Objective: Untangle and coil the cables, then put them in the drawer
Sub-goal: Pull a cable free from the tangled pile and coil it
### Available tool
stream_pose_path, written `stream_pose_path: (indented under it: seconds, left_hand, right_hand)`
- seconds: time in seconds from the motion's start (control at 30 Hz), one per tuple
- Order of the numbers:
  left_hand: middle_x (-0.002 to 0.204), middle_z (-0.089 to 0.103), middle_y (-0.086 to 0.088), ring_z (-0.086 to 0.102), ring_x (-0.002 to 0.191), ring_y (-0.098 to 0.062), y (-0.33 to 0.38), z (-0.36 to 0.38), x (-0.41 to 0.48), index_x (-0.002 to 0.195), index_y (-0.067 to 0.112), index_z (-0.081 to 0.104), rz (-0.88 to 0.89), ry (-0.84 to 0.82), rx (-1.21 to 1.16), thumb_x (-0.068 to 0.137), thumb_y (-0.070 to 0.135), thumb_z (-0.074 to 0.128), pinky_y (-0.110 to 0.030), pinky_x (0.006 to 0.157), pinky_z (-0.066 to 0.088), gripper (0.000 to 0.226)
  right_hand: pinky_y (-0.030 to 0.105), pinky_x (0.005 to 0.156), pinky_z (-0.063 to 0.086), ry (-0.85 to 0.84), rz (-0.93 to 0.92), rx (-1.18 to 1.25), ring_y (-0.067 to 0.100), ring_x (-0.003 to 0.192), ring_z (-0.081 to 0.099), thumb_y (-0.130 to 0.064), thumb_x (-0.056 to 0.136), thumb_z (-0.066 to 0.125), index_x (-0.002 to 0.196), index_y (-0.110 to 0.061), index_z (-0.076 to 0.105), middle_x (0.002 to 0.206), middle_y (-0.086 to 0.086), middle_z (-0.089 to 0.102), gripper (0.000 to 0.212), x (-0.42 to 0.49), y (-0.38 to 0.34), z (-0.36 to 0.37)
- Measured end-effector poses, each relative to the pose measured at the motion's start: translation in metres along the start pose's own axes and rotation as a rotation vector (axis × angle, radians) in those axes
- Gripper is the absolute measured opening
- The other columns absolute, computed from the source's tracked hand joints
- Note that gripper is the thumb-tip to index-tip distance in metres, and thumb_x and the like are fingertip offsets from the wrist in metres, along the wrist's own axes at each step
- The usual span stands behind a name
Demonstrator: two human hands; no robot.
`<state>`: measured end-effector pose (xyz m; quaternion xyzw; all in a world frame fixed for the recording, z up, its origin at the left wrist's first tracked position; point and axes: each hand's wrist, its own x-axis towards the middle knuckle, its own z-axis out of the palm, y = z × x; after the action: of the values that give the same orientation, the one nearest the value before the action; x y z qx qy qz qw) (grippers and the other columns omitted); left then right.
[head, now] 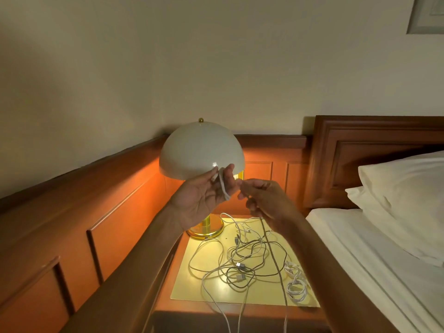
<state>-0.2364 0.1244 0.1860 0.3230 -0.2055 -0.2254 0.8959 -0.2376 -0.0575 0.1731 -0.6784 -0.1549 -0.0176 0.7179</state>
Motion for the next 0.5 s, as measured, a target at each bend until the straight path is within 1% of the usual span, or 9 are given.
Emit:
stream_pose_path:
  seconds: [0.07,0.13,0.17,0.23,0.3,0.37,0.43,0.47,0.5]
  left_hand:
    - [0.104,0.071,-0.013,0.072,0.091,-0.02,-0.003,0.001,0.009,0.111,-0.004,0.062,0.124,0.098,0.022,0.096,0.012,0.049,-0.038,0.092,0.055,0.026]
    - [0.106,0.071,-0.014,0.072,0.093,-0.021,-0.007,-0.002,0.02,0.109,-0.003,0.062,0.245,0.185,0.061,0.099,0.01,0.047,-0.037,0.092,0.054,0.022]
    - [0.107,0.071,-0.015,0.072,0.094,-0.022,-0.01,-0.006,0.025,0.108,-0.002,0.062,0.297,0.227,0.14,0.1,0.01,0.047,-0.036,0.09,0.056,0.021]
    - [0.111,0.07,-0.018,0.071,0.1,-0.025,-0.019,-0.013,0.03,0.11,-0.001,0.063,0.383,0.286,0.434,0.101,0.012,0.047,-0.031,0.088,0.058,0.022]
    - [0.109,0.071,-0.017,0.07,0.102,-0.026,-0.026,-0.02,0.034,0.111,0.0,0.065,0.466,0.301,0.821,0.102,0.011,0.046,-0.03,0.085,0.057,0.023]
    - [0.097,0.073,-0.01,0.07,0.09,-0.022,-0.027,-0.027,0.034,0.102,0.011,0.07,0.495,0.231,1.148,0.103,0.012,0.046,-0.029,0.077,0.055,0.024]
    - [0.08,0.067,-0.005,0.062,0.072,-0.021,-0.023,-0.028,0.032,0.082,0.027,0.068,0.411,0.075,1.38,0.102,0.019,0.048,-0.033,0.066,0.047,0.029]
    - [0.075,0.063,-0.004,0.057,0.069,-0.025,-0.022,-0.027,0.03,0.079,0.026,0.066,0.34,0.002,1.468,0.102,0.024,0.049,-0.036,0.066,0.044,0.029]
    - [0.076,0.063,-0.008,0.058,0.072,-0.029,-0.02,-0.023,0.027,0.082,0.02,0.066,0.257,-0.06,1.496,0.102,0.026,0.049,-0.039,0.068,0.045,0.027]
  right_hand:
    - [0.021,0.04,0.032,0.031,0.018,-0.035,0.011,0.046,0.043,-0.021,0.096,0.063,0.096,-0.008,0.075,0.071,0.005,0.063,0.017,-0.01,0.016,0.006]
    - [0.022,0.039,0.035,0.022,0.018,-0.11,0.013,0.044,0.045,-0.021,0.098,0.062,0.1,-0.008,0.075,0.071,0.008,0.064,0.019,-0.019,0.027,0.011]
    - [0.022,0.039,0.036,0.013,0.011,-0.171,0.014,0.043,0.046,-0.021,0.099,0.061,0.101,-0.009,0.075,0.071,0.009,0.064,0.019,-0.021,0.029,0.012]
    - [0.022,0.039,0.039,-0.017,-0.026,-0.393,0.012,0.04,0.05,-0.023,0.099,0.06,0.099,-0.013,0.075,0.068,0.007,0.066,0.018,-0.024,0.025,0.009]
    - [0.02,0.042,0.043,-0.045,-0.093,-0.715,0.005,0.04,0.054,-0.026,0.098,0.062,0.1,-0.016,0.076,0.063,-0.002,0.065,0.018,-0.024,0.012,0.004]
    - [0.021,0.055,0.05,-0.037,-0.183,-1.018,0.002,0.054,0.059,-0.029,0.095,0.065,0.103,-0.018,0.078,0.072,-0.005,0.069,0.019,-0.021,-0.005,-0.002]
    - [0.029,0.072,0.056,-0.002,-0.264,-1.232,0.009,0.071,0.065,-0.036,0.089,0.071,0.102,-0.023,0.079,0.084,-0.004,0.075,0.02,-0.015,-0.024,-0.009]
    - [0.03,0.073,0.056,0.003,-0.305,-1.287,0.009,0.072,0.065,-0.042,0.085,0.074,0.097,-0.025,0.08,0.083,-0.005,0.075,0.021,-0.011,-0.034,-0.012]
    - [0.029,0.07,0.055,-0.014,-0.336,-1.317,0.008,0.069,0.064,-0.046,0.082,0.076,0.09,-0.026,0.081,0.078,-0.006,0.075,0.022,-0.007,-0.045,-0.015]
